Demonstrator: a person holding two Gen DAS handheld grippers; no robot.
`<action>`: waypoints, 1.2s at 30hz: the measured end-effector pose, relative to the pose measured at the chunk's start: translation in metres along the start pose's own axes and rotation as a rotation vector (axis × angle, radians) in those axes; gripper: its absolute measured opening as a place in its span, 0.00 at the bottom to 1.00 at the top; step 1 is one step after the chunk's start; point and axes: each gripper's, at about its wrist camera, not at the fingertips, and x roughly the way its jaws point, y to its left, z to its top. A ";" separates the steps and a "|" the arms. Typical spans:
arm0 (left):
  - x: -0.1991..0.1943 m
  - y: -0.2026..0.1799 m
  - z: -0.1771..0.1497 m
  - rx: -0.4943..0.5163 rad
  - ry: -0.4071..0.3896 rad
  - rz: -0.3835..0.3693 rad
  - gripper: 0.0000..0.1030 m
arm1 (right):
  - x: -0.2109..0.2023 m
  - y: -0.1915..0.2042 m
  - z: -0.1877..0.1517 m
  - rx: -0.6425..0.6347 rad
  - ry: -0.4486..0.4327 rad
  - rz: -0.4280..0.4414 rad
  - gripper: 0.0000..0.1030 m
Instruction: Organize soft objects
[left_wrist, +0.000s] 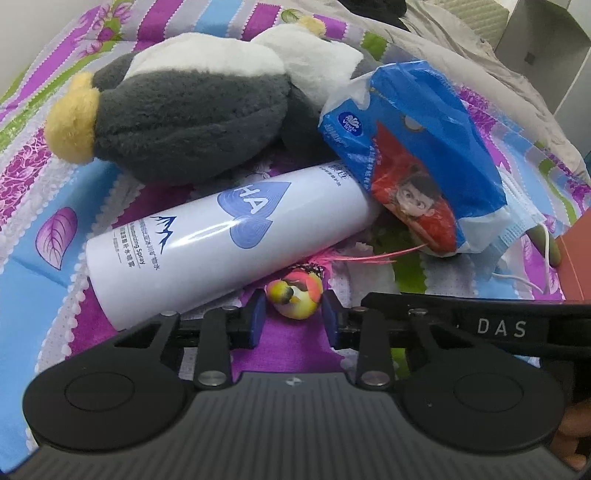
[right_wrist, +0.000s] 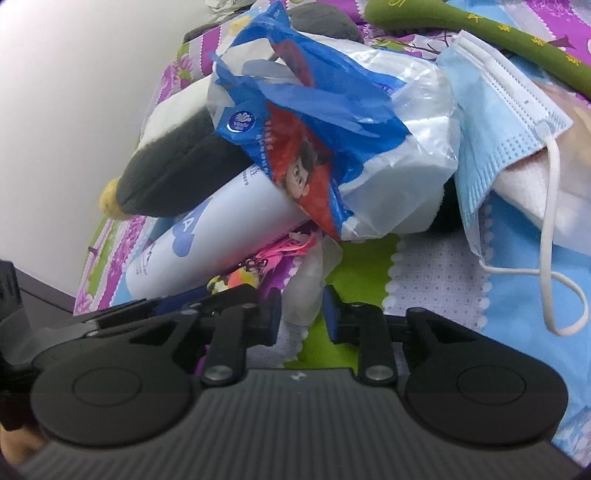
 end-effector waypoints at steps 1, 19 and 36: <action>-0.001 0.000 0.000 -0.005 -0.004 0.000 0.36 | -0.001 0.001 0.000 -0.004 -0.001 0.000 0.24; -0.054 -0.011 -0.021 -0.045 -0.029 -0.053 0.35 | -0.051 0.013 -0.023 -0.059 -0.049 -0.075 0.22; -0.139 -0.045 -0.066 0.008 -0.058 -0.107 0.35 | -0.135 0.020 -0.081 -0.083 -0.098 -0.166 0.22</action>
